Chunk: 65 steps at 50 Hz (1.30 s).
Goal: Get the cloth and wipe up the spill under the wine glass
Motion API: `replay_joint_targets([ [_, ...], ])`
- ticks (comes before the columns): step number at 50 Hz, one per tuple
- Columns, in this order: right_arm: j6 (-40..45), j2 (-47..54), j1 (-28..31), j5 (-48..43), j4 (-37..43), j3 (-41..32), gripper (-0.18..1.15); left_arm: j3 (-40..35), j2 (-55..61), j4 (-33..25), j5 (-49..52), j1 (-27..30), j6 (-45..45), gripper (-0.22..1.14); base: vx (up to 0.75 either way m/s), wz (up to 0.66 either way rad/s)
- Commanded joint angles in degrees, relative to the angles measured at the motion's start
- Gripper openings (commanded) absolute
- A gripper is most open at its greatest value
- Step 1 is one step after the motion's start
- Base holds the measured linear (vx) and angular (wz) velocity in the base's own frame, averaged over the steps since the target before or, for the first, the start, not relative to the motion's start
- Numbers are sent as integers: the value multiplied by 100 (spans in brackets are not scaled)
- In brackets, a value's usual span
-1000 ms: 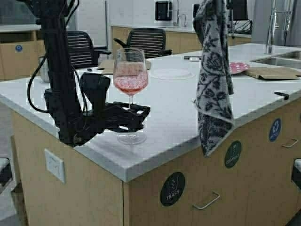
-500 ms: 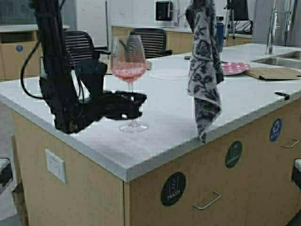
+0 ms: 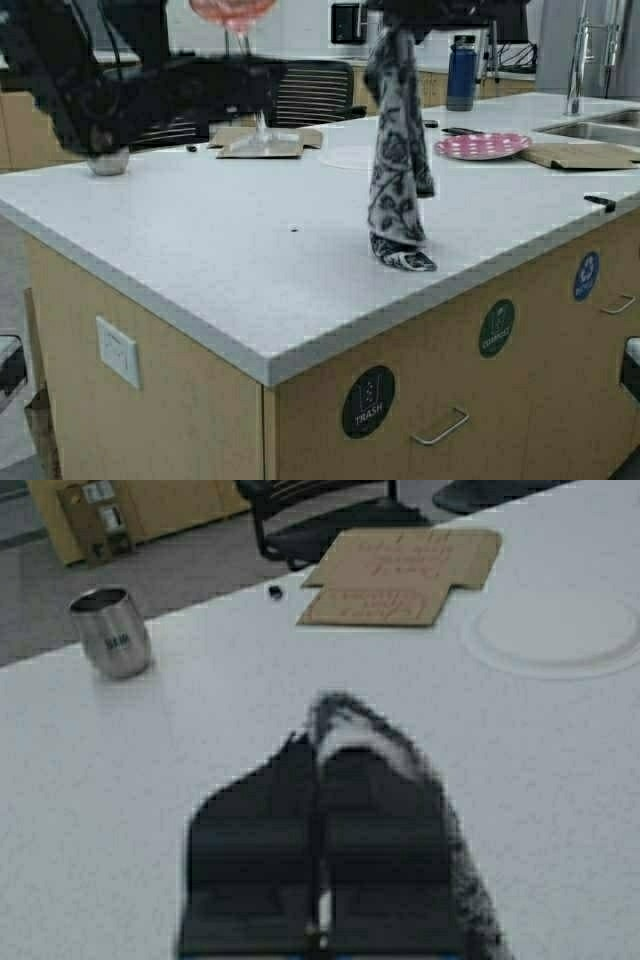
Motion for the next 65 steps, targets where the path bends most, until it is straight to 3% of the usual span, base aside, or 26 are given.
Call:
replay_joint_targets([
  [1, 0, 272, 431, -229, 0, -141, 6, -202, -1187, -53, 1239, -9, -211, 29, 0, 0],
  [19, 149, 1327, 1644, -325, -9, -53, 6, -1494, -2777, -62, 3999, -9, -246, 29, 0, 0],
  [30, 325, 1582, 2751, -325, -70, -62, 6, -1872, -2786, -62, 4175, -9, -237, 29, 0, 0],
  [37, 334, 1485, 3094, -325, -88, -132, 6, -1863, -2663, -70, 4175, -9, -264, 29, 0, 0],
  [42, 281, 1336, 3006, -325, -53, -97, 6, -1872, -2496, -70, 4175, -9, -264, 29, 0, 0],
  [55, 255, 1213, 1521, -325, -35, 369, 6, -1872, -1705, -70, 3647, -9, -264, 29, 0, 0],
  [65, 220, 1204, 773, -325, -44, 738, 6, -1898, -905, -70, 3173, -9, -272, 29, 0, 0],
])
